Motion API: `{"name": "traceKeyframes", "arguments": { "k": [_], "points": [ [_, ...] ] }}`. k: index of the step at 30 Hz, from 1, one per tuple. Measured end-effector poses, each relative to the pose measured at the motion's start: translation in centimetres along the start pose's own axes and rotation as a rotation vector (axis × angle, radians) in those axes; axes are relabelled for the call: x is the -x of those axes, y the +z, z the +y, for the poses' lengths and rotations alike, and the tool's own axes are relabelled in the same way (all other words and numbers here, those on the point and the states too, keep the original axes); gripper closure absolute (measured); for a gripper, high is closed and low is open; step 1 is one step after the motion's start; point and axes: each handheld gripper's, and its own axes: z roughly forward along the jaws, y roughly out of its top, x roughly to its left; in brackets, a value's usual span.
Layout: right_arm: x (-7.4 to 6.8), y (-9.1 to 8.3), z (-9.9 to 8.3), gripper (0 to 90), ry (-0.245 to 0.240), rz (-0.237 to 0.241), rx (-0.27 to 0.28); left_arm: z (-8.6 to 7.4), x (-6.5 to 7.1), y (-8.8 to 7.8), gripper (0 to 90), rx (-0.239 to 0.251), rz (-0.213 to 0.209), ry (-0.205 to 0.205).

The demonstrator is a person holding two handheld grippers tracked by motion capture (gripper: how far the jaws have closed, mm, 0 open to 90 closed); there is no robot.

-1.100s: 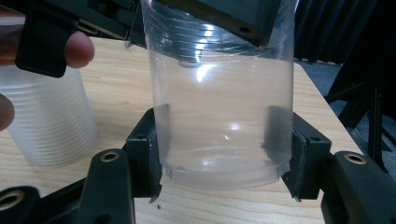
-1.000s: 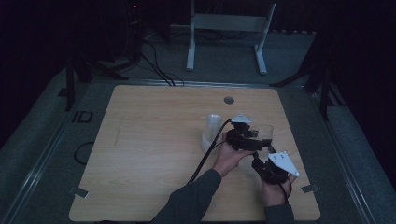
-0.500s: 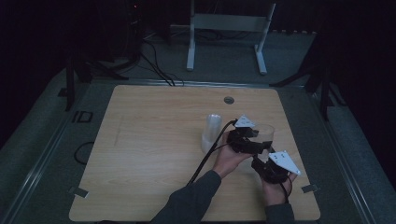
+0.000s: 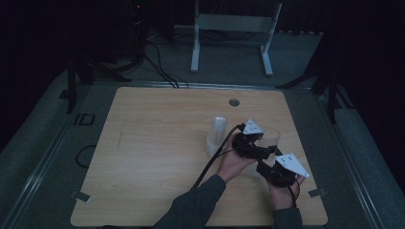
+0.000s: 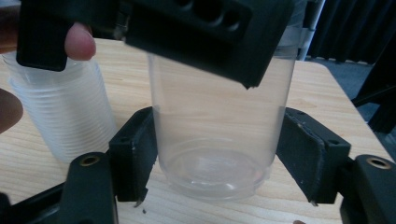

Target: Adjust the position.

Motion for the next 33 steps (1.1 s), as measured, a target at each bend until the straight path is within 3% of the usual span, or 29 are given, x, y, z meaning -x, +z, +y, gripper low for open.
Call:
{"name": "traceKeyframes", "arguments": {
  "k": [6,11,18,28,33],
  "points": [
    [-0.08,0.08,-0.15,39.7,0.001,0.003,-0.003,0.00,0.37,0.00,32.6,0.002,0.013,0.018],
    [-0.08,0.05,-0.18,41.0,-0.002,-0.001,0.002,-0.01,0.25,0.01,29.7,0.005,0.004,0.003],
    [-0.09,-0.01,-0.23,41.0,0.005,-0.008,0.013,-0.16,-0.33,-0.08,27.4,0.058,-0.063,-0.099],
    [-0.18,-0.03,-0.25,41.0,0.009,0.009,0.019,-0.08,-0.42,-0.46,26.5,0.106,-0.068,-0.107],
    [-0.16,-0.06,-0.25,41.0,0.015,0.019,0.021,-0.12,-0.28,-0.50,26.6,0.118,-0.053,-0.088]
  ]
}}
